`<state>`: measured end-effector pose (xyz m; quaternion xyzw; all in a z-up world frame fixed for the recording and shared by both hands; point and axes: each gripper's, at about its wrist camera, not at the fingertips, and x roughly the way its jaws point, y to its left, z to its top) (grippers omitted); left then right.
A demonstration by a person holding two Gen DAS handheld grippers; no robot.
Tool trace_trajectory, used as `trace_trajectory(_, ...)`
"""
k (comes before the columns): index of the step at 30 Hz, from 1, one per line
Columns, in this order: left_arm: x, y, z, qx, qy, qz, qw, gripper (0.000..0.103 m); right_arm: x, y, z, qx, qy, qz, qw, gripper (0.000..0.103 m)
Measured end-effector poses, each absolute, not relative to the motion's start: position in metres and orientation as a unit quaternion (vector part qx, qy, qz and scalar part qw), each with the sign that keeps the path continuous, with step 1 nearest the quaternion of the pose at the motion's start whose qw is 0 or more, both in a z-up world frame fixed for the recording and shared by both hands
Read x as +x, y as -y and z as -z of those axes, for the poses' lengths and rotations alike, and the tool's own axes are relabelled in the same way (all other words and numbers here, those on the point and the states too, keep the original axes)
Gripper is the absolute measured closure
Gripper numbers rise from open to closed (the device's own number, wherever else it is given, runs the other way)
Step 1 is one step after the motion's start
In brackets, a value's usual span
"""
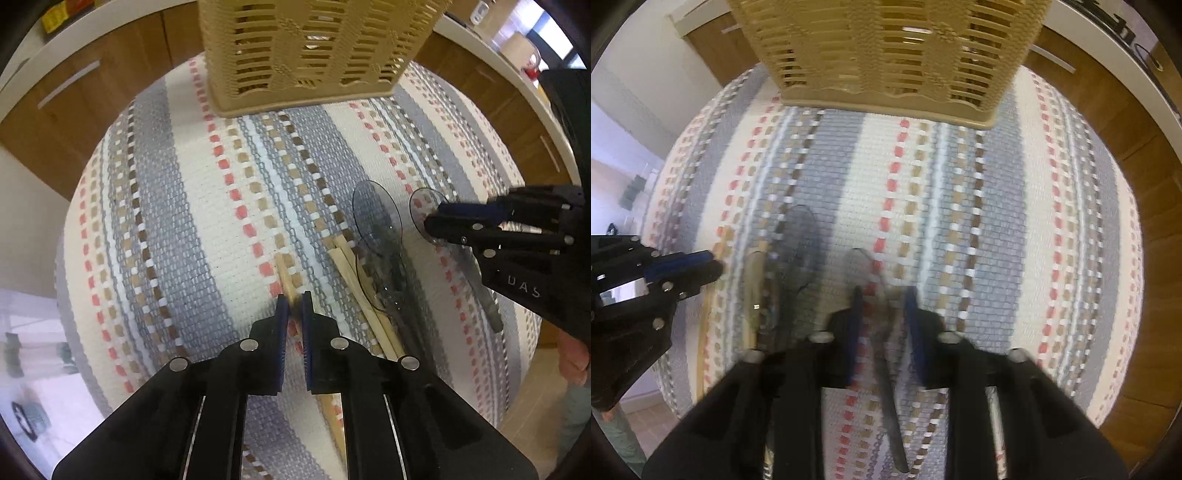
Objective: Organize utensils
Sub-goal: 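Grasp another wooden chopstick with the left tool, then carry the chopstick and clear spoon up over the beige basket with both tools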
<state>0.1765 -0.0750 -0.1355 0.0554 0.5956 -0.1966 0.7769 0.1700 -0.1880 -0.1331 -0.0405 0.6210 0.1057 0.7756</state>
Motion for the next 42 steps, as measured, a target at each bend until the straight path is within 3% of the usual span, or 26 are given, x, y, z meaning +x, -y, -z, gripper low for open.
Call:
trace_trajectory(5, 0.173, 0.068, 0.132, 0.029, -0.569, 0.190, 0.800, 0.101, 0.163, 0.193, 0.126, -0.035, -0.610, -0.111, 0.784, 0.101)
trace_trajectory(14, 0.166, 0.047, 0.115, 0.001, -0.545, 0.196, 0.815, 0.101, 0.157, 0.206, 0.120, -0.007, -0.611, -0.143, 0.779, 0.098)
trace_trajectory(16, 0.170, 0.044, 0.117, 0.001, -0.546, 0.198, 0.814, 0.101, 0.156, 0.202, 0.116, -0.024, -0.606, -0.145, 0.782, 0.086)
trace_trajectory(18, 0.169, 0.043, 0.120, 0.001, -0.547, 0.199, 0.813, 0.101, 0.156, 0.198, 0.112, -0.031, -0.600, -0.152, 0.785, 0.058)
trace_trajectory(20, 0.168, 0.043, 0.124, -0.001, -0.547, 0.201, 0.812, 0.101, 0.151, 0.194, 0.107, -0.046, -0.587, -0.159, 0.792, 0.050)
trace_trajectory(23, 0.167, 0.041, 0.125, -0.001, -0.547, 0.204, 0.812, 0.101, 0.146, 0.189, 0.109, -0.095, -0.582, -0.141, 0.795, 0.052)
trace_trajectory(25, 0.167, 0.041, 0.125, -0.003, -0.546, 0.206, 0.812, 0.101, 0.143, 0.183, 0.113, -0.099, -0.588, -0.143, 0.790, 0.056)
trace_trajectory(33, 0.166, 0.040, 0.124, -0.004, -0.541, 0.208, 0.815, 0.101, 0.155, 0.170, 0.135, -0.091, -0.612, -0.138, 0.773, 0.060)
trace_trajectory(37, 0.165, 0.035, 0.122, -0.007, -0.535, 0.207, 0.819, 0.101, 0.162, 0.161, 0.138, -0.104, -0.610, -0.131, 0.775, 0.072)
trace_trajectory(42, 0.164, 0.032, 0.111, -0.012, -0.520, 0.205, 0.829, 0.101, 0.158, 0.166, 0.135, -0.102, -0.597, -0.139, 0.783, 0.073)
